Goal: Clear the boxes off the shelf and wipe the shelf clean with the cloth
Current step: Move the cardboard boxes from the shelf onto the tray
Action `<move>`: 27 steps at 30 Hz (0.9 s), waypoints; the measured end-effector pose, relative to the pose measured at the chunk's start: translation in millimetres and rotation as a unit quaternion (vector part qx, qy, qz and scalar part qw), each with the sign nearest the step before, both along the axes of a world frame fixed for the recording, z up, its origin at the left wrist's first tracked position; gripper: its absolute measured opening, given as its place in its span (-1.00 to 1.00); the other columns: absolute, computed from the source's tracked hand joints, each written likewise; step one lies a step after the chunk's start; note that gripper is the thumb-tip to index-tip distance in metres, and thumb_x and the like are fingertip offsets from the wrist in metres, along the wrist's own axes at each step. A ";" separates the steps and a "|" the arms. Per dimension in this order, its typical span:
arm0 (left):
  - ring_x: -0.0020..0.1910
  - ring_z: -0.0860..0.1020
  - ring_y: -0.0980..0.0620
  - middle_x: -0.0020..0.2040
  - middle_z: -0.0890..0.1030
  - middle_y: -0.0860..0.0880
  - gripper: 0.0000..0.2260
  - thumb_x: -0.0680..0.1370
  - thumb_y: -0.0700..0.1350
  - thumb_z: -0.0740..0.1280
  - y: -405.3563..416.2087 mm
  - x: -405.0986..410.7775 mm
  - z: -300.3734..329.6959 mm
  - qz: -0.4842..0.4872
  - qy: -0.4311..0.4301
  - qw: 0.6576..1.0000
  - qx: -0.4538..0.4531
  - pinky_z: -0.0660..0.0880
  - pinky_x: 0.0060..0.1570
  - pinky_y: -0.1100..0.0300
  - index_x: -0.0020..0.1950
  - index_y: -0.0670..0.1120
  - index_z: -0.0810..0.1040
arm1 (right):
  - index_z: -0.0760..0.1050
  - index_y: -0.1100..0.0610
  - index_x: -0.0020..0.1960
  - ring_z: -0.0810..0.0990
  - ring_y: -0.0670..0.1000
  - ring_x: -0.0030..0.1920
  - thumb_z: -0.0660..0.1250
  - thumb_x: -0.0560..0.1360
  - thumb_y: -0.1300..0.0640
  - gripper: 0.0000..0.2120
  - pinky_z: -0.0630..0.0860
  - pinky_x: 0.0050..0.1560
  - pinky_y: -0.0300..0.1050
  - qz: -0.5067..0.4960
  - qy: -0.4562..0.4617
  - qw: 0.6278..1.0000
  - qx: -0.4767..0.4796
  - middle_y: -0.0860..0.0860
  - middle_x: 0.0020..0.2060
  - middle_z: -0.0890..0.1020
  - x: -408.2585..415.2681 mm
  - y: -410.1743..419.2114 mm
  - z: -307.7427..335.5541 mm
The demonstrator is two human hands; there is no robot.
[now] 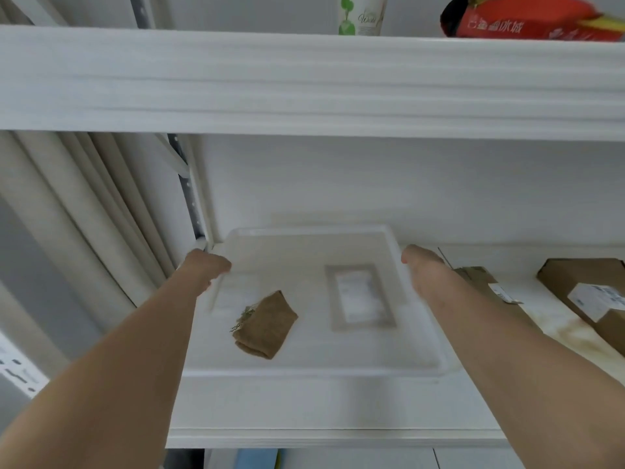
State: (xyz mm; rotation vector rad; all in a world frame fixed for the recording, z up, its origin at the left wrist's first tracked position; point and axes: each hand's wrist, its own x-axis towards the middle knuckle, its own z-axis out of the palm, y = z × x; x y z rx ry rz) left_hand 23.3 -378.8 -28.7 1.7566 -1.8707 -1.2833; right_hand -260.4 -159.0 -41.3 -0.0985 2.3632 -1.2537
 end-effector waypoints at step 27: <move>-0.14 0.56 -0.11 -0.06 0.57 -0.18 -0.85 0.61 -0.20 0.19 71.7 -83.1 25.2 -0.195 0.059 0.965 0.166 0.52 -0.14 0.04 0.09 -0.26 0.47 | 0.44 0.13 -0.22 0.48 -0.02 -0.33 0.23 0.53 0.22 -0.84 0.46 -0.31 -0.19 0.046 -0.178 0.963 -0.195 0.03 -0.26 0.53 -0.1 48.1 20.1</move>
